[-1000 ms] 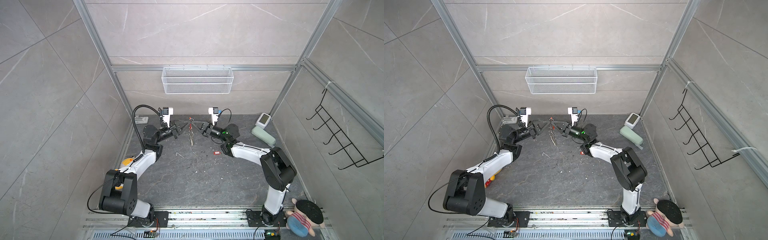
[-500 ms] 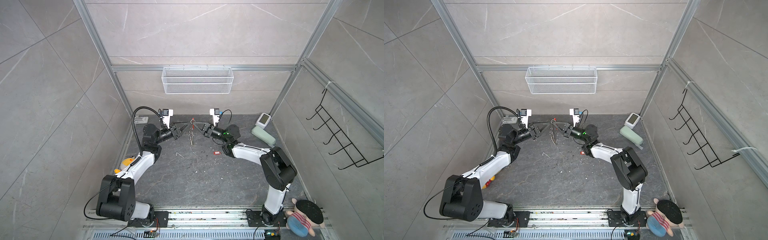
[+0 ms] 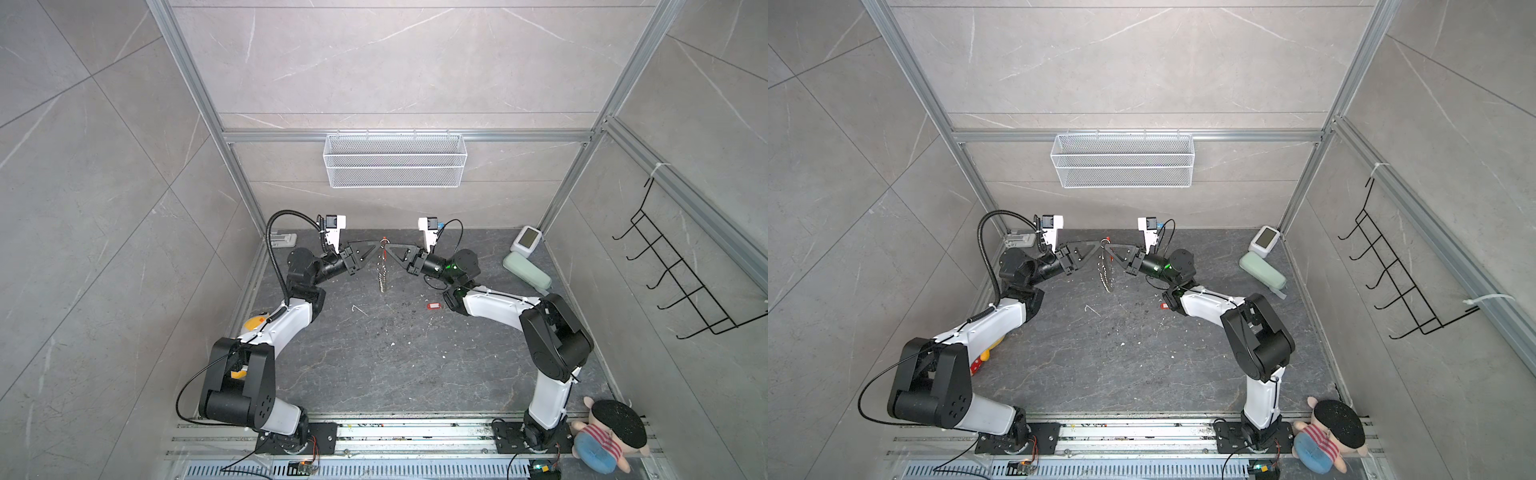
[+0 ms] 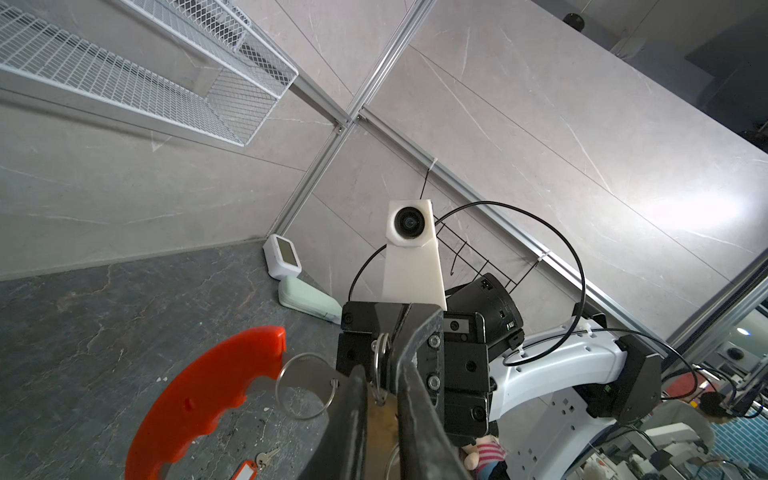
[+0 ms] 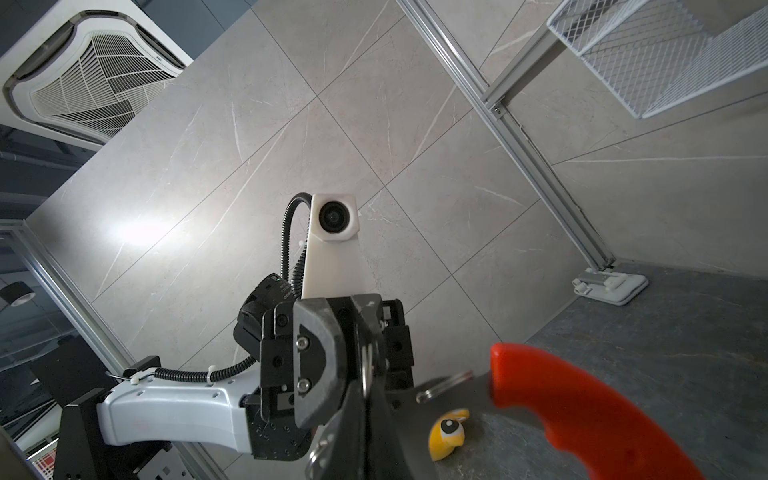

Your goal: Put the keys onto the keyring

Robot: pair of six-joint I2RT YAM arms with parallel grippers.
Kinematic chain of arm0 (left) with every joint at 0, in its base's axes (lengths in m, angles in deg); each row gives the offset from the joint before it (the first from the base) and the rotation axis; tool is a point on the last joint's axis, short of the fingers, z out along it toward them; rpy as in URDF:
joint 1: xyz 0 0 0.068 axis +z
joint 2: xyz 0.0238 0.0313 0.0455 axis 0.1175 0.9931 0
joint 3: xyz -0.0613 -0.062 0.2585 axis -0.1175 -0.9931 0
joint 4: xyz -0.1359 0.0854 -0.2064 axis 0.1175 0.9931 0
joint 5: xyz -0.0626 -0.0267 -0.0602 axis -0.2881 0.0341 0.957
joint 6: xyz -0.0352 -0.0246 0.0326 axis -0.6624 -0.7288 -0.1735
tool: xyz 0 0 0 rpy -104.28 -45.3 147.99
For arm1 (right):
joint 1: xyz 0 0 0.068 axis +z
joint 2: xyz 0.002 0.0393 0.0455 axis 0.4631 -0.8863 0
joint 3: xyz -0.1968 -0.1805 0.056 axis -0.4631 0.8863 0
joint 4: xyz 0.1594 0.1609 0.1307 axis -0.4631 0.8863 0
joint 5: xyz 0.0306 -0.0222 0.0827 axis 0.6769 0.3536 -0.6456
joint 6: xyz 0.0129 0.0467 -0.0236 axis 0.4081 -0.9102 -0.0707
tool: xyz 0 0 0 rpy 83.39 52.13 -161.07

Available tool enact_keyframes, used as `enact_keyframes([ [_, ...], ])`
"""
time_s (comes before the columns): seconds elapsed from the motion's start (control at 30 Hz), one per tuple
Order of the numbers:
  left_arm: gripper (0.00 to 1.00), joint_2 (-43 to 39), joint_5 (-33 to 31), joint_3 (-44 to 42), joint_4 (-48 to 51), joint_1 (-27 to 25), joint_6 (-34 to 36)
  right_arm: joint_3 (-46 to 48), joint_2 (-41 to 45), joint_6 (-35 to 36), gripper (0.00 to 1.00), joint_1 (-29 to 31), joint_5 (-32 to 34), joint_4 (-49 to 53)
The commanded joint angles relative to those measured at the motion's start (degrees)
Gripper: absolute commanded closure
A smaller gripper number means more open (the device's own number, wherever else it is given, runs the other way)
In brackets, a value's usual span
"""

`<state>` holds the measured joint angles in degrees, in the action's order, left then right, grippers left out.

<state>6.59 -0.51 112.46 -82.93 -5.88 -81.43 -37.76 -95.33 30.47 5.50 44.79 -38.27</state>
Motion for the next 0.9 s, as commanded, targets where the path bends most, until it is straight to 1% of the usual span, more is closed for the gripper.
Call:
enact_keyframes([
  [0.0, 0.82, 1.2, 1.9, 2.3, -4.8, -0.2, -1.8, -2.6, 0.3, -1.0, 1.00, 0.5, -0.1, -4.1],
  [0.57, 0.84, 2.0, 2.2, 3.1, -5.2, -0.6, -3.1, -4.1, -0.5, -1.0, 1.00, 1.6, -0.5, -3.3],
  [0.83, 0.84, 2.4, 2.3, 3.9, -5.9, -0.6, -4.0, -4.6, -0.6, 0.3, 1.00, 2.2, -1.2, -1.1],
  [0.87, 0.85, 2.5, 2.3, 4.0, -5.8, -0.6, -3.9, -4.6, -0.5, 0.5, 1.00, 2.2, -1.4, -0.9],
])
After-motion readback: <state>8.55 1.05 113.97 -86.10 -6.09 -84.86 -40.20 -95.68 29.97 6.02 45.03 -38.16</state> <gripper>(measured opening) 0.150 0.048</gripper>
